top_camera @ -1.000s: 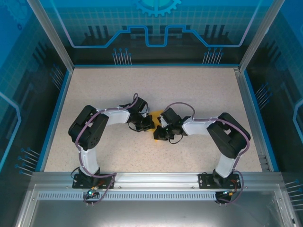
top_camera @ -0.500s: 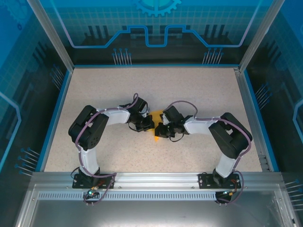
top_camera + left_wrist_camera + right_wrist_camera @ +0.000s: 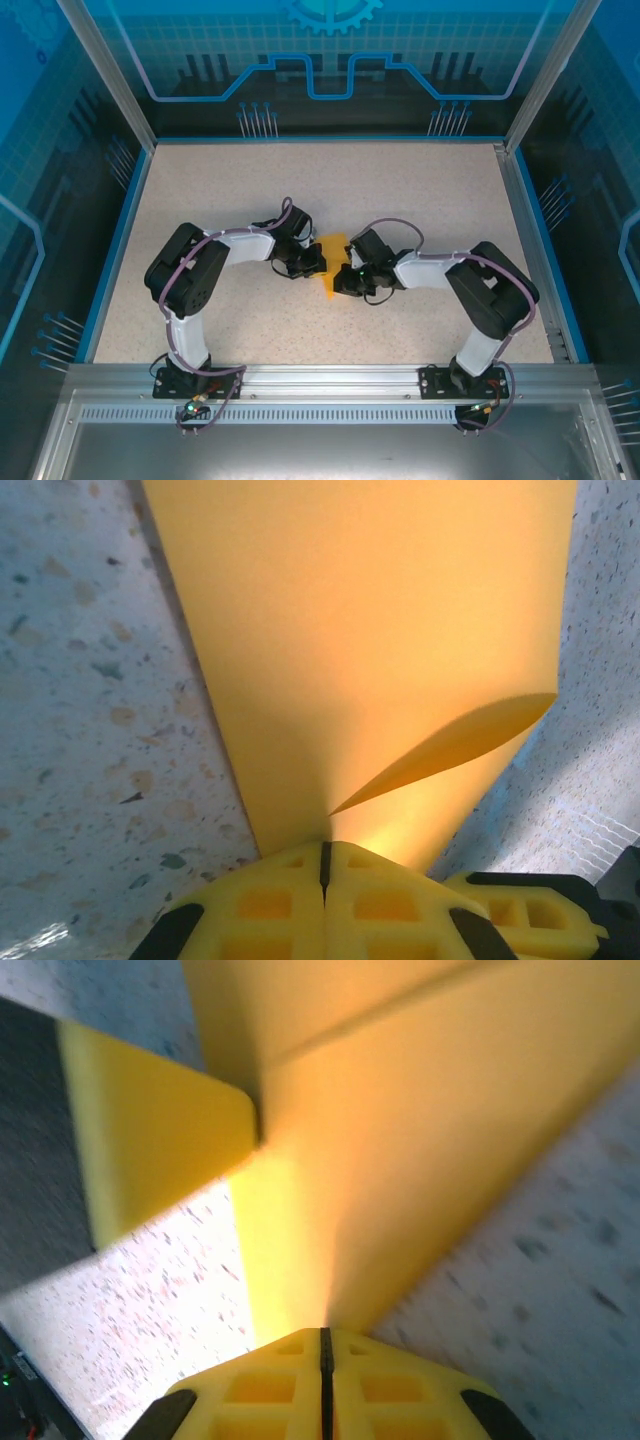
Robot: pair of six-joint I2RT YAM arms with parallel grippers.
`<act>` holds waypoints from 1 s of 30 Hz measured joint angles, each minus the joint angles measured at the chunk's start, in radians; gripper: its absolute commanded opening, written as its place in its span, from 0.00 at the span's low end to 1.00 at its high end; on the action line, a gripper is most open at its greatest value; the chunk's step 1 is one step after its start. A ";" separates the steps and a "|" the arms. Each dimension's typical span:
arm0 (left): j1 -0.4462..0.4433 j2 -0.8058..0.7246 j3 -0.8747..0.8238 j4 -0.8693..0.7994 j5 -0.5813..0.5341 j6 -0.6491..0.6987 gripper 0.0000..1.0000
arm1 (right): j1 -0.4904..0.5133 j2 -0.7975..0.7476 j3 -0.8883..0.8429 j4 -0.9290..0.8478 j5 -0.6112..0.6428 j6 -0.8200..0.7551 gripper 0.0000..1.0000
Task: Fold a paper plane with a square sheet of paper (pick it up from the middle)
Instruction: Third fold the triangle at the center of the table.
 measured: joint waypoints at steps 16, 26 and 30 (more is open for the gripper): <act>-0.002 -0.002 0.000 -0.002 -0.005 0.000 0.03 | -0.019 0.080 0.140 -0.034 0.009 -0.008 0.09; -0.006 -0.061 0.000 -0.082 -0.054 -0.002 0.08 | -0.031 0.103 0.137 -0.032 0.011 -0.008 0.08; -0.008 -0.164 -0.026 -0.085 -0.060 -0.027 0.08 | -0.031 0.103 0.137 -0.031 0.012 -0.003 0.08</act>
